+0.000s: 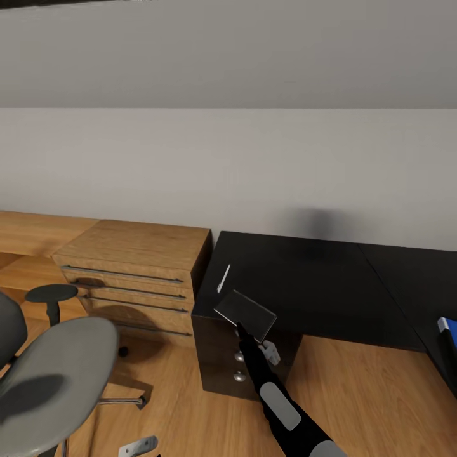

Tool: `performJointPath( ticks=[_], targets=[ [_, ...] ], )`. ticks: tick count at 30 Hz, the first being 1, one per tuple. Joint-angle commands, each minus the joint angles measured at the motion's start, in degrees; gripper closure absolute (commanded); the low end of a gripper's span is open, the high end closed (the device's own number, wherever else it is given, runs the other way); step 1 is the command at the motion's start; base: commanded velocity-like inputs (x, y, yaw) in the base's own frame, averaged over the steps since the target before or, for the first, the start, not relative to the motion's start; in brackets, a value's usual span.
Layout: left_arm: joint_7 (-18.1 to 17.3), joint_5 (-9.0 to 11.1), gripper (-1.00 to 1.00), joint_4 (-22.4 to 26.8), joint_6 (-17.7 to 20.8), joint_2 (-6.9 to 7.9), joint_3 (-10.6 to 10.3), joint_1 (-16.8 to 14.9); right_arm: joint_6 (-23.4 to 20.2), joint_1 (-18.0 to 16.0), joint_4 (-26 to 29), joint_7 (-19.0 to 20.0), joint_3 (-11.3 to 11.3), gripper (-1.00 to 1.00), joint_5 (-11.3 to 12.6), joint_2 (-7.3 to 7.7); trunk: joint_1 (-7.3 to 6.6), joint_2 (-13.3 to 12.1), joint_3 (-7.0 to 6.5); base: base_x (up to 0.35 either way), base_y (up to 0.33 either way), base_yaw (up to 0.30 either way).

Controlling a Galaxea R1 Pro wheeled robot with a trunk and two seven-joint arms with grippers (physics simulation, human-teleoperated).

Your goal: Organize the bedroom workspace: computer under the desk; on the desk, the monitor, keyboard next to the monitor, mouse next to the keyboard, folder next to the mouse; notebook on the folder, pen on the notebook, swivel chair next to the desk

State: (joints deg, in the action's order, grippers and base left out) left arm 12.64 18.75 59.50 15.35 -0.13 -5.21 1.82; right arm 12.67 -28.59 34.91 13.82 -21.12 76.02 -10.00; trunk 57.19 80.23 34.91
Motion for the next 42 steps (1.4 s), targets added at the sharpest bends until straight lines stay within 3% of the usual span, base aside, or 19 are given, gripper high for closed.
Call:
performJointPath(
  ticks=[1, 42],
  targets=[
    [0.5, 0.6, -1.00, 0.1, 0.2, 0.03, -0.1, 0.0, 0.3, -0.1, -0.1, 0.3, -0.2, -1.00, 0.6, 0.00, 0.00, 0.0, 0.04, -0.088, -0.051, 0.000],
    [0.6, 0.7, -1.00, -1.3, 0.2, 0.03, 0.0, 0.0, 0.5, -0.1, -0.1, 0.4, 0.4, -1.00, 0.5, 0.00, 0.00, 0.0, 0.04, 0.006, -0.026, 0.000]
  ],
)
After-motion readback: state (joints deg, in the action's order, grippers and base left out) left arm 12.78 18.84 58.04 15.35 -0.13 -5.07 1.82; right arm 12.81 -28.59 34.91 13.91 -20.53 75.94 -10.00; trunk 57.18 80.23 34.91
